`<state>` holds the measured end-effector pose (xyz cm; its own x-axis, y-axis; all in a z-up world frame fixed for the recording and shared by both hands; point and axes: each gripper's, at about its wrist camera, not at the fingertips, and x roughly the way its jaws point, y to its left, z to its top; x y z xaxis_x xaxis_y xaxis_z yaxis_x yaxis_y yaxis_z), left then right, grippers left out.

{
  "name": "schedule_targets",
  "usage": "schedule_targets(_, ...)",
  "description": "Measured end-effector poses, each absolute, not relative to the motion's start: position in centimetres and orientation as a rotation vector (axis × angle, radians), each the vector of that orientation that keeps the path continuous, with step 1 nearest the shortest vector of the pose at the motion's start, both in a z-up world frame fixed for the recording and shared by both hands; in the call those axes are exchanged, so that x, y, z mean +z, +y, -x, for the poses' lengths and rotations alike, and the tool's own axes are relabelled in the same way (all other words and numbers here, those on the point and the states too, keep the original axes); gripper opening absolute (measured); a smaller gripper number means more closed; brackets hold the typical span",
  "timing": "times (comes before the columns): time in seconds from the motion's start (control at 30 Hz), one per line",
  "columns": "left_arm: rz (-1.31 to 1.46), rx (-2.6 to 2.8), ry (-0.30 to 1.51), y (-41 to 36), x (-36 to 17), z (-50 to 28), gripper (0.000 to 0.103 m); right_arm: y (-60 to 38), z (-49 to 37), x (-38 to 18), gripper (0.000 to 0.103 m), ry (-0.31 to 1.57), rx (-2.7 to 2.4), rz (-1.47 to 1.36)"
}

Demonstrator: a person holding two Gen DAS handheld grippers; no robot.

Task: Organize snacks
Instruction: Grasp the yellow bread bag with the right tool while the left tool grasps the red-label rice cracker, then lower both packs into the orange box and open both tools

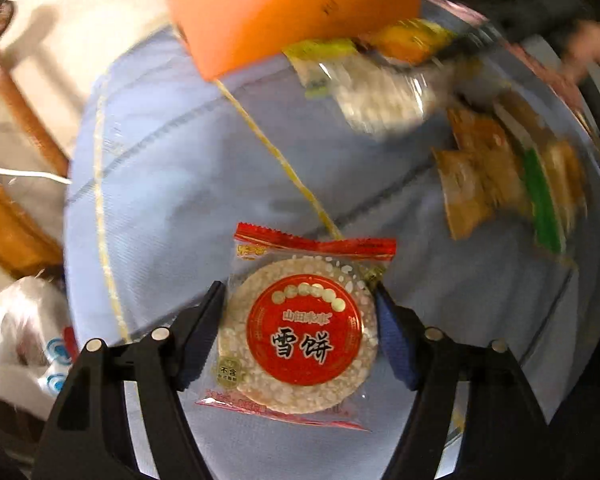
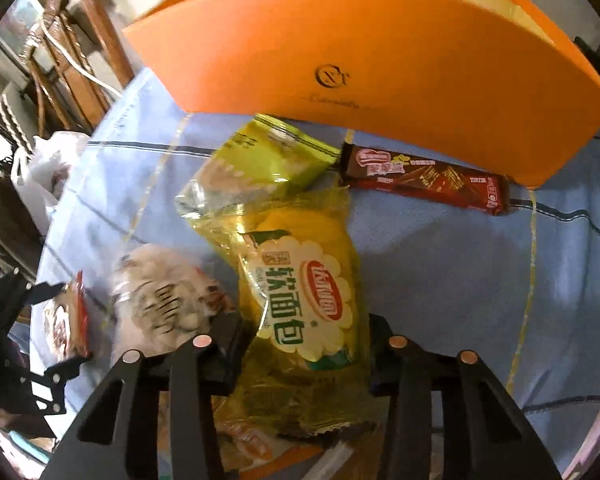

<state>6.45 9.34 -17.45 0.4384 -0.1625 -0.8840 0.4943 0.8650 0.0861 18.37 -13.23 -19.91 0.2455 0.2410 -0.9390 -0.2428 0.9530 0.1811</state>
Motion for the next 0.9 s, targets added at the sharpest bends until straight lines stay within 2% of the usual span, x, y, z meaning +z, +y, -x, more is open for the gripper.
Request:
schedule_targets(0.23, -0.157, -0.262, 0.965, 8.1, -10.9, -8.8, 0.07, -15.9, -15.6, -16.4, 0.044, 1.19, 0.327, -0.117)
schedule_targets(0.47, 0.046, -0.145, 0.907, 5.7, -6.4, -13.0, 0.07, -18.9, -15.0, -9.8, 0.044, 0.975, 0.237, -0.181)
schedule_targets(0.67, 0.082, -0.136, 0.836, 2.7, -3.4, -17.4, 0.07, -21.8, -18.7, -6.3, 0.044, 0.936, 0.125, -0.223)
schedule_targets(0.9, 0.075, -0.118, 0.849, 0.9, -1.4, -24.2, 0.07, -23.6, -23.5, -4.3, 0.044, 0.902, 0.073, -0.231)
